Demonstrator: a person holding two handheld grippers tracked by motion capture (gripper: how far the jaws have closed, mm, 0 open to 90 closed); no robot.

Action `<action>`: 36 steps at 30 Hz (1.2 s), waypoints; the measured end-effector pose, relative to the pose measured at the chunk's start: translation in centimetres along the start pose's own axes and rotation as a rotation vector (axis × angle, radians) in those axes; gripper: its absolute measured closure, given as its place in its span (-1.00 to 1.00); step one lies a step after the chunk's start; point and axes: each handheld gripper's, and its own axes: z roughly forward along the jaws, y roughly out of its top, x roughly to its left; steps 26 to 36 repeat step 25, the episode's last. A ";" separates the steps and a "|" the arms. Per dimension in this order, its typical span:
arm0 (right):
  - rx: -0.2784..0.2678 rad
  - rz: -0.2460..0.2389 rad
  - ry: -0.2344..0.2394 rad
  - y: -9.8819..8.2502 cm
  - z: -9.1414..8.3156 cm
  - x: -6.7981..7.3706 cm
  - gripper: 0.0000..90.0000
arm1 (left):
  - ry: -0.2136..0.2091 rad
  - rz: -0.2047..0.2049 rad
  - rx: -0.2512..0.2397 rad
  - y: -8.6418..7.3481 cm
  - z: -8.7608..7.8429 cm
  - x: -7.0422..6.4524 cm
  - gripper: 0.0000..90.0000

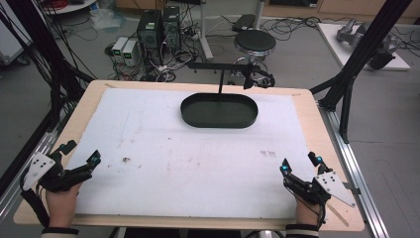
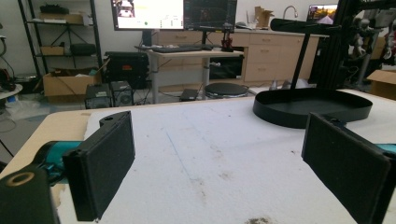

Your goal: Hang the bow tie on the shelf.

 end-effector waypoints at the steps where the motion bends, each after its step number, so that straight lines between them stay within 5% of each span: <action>1: 0.006 0.000 0.001 0.0 0.0 0.0 -0.74 | 0.000 0.001 -0.003 0.0 0.0 0.1 -0.78; 36: -0.006 0.001 -0.002 0.1 -0.3 0.0 -0.74 | -0.003 -0.001 -0.010 0.1 0.0 0.1 -0.78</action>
